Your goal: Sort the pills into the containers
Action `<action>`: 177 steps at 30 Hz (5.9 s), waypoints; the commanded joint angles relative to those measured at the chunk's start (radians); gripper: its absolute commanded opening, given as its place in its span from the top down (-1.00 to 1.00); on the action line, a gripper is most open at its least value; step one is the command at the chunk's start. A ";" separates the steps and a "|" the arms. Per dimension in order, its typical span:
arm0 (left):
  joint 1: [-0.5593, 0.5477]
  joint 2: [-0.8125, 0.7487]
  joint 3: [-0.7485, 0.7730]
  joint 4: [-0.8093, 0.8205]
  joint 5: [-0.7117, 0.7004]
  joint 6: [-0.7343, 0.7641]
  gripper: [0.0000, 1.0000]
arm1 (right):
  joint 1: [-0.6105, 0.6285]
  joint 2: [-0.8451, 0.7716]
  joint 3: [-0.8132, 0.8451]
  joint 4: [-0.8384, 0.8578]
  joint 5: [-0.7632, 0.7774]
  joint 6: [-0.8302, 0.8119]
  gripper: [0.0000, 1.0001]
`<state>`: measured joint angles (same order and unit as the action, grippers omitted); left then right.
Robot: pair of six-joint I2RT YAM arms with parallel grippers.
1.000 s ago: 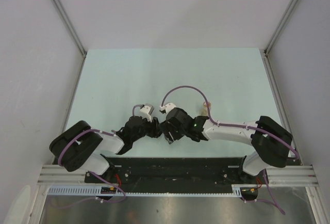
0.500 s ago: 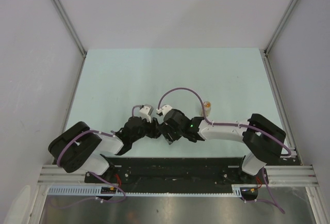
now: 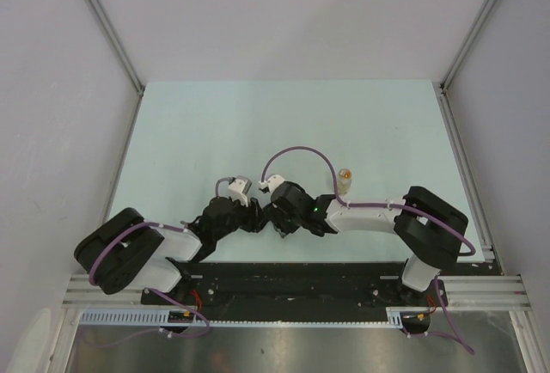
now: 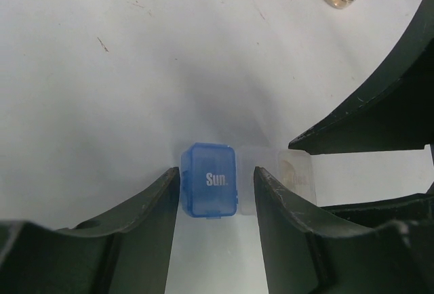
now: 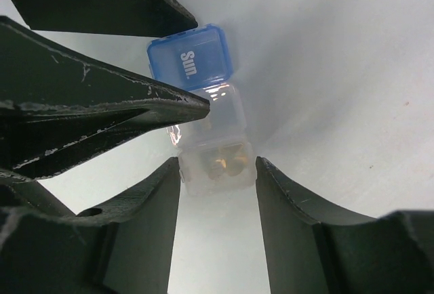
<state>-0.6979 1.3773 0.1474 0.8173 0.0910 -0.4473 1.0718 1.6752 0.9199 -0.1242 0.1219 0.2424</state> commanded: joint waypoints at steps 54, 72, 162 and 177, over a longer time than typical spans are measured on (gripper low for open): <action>0.008 -0.046 0.003 -0.044 0.027 -0.011 -0.38 | -0.038 0.023 0.031 0.015 -0.162 -0.155 0.62; 0.035 -0.268 0.024 -0.213 -0.010 -0.001 -0.66 | -0.041 -0.130 0.030 -0.014 -0.145 -0.115 0.68; -0.098 -0.735 0.233 -0.575 0.188 -0.594 0.86 | 0.241 -0.617 0.109 -0.318 0.114 -0.101 0.00; -0.100 -0.744 0.210 -0.552 0.184 -0.628 0.92 | 0.241 -0.698 0.125 -0.259 0.067 -0.075 -0.60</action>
<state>-0.7898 0.6514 0.3542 0.2146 0.2817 -1.0435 1.3083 1.0588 0.9909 -0.4477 0.1711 0.1394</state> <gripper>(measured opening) 0.318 0.796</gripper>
